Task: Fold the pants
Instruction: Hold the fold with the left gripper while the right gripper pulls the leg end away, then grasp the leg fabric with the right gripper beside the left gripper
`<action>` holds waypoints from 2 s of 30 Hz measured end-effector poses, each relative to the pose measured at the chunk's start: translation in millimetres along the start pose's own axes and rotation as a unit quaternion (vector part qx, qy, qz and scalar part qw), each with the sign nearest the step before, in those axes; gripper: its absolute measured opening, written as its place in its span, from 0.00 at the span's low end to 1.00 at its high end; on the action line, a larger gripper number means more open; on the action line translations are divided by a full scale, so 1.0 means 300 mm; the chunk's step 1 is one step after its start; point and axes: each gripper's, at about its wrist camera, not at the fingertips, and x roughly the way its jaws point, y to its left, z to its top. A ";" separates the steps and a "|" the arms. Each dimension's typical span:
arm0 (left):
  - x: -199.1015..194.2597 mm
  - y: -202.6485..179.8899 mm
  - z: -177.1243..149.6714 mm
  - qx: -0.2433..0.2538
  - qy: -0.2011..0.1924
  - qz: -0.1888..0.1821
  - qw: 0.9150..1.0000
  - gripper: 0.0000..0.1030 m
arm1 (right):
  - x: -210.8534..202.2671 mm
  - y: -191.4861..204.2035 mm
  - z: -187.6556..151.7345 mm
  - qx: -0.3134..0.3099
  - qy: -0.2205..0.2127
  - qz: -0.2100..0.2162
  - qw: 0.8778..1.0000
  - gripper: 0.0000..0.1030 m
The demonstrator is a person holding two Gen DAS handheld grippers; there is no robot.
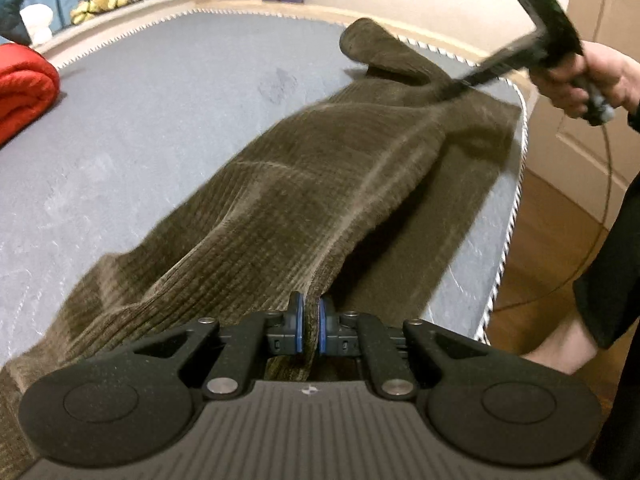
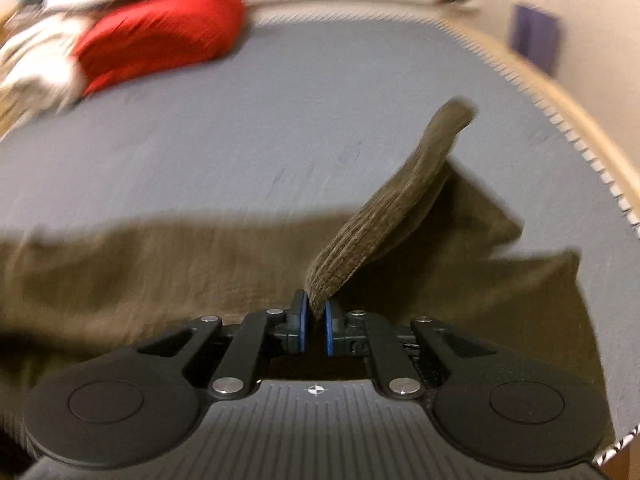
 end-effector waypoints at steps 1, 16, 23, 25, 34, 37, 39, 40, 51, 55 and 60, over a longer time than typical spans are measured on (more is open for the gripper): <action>0.011 -0.014 -0.003 0.008 0.014 -0.006 1.000 0.08 | -0.009 -0.018 -0.034 -0.003 0.017 0.010 1.000 0.10; 0.023 -0.080 0.021 0.012 -0.024 -0.030 0.999 0.40 | 0.003 -0.420 0.054 0.251 -0.121 -0.010 0.960 0.46; 0.091 -0.083 0.027 0.037 0.003 -0.018 0.999 0.40 | 0.174 -0.426 0.111 0.318 -0.128 -0.012 0.939 0.50; 0.104 -0.072 0.033 0.034 0.005 -0.016 0.999 0.40 | 0.208 -0.418 0.127 0.321 -0.136 -0.016 0.937 0.50; 0.166 -0.096 0.046 0.057 0.029 -0.029 0.998 0.40 | 0.171 -0.377 0.198 0.331 -0.191 -0.050 0.923 0.08; 0.208 -0.120 0.043 0.078 0.045 -0.021 0.996 0.40 | 0.036 -0.381 0.180 0.320 -0.243 -0.069 0.913 0.07; 0.231 -0.129 0.044 0.084 0.053 -0.013 0.995 0.38 | -0.084 -0.409 0.136 0.326 -0.279 -0.085 0.899 0.07; 0.235 -0.132 0.050 0.085 0.054 -0.009 0.995 0.32 | -0.144 -0.431 0.105 0.330 -0.293 -0.090 0.893 0.07; 0.144 -0.205 0.044 0.149 0.055 -0.025 0.987 0.08 | -0.263 -0.625 -0.395 0.493 -0.112 -0.158 0.848 0.06; 0.111 -0.207 0.025 0.168 0.054 -0.034 0.984 0.08 | -0.198 -0.678 -0.395 0.482 -0.088 -0.137 0.861 0.11; 0.054 -0.168 0.027 0.159 0.043 -0.064 0.984 0.08 | -0.128 -0.696 -0.380 0.473 -0.080 -0.155 0.863 0.29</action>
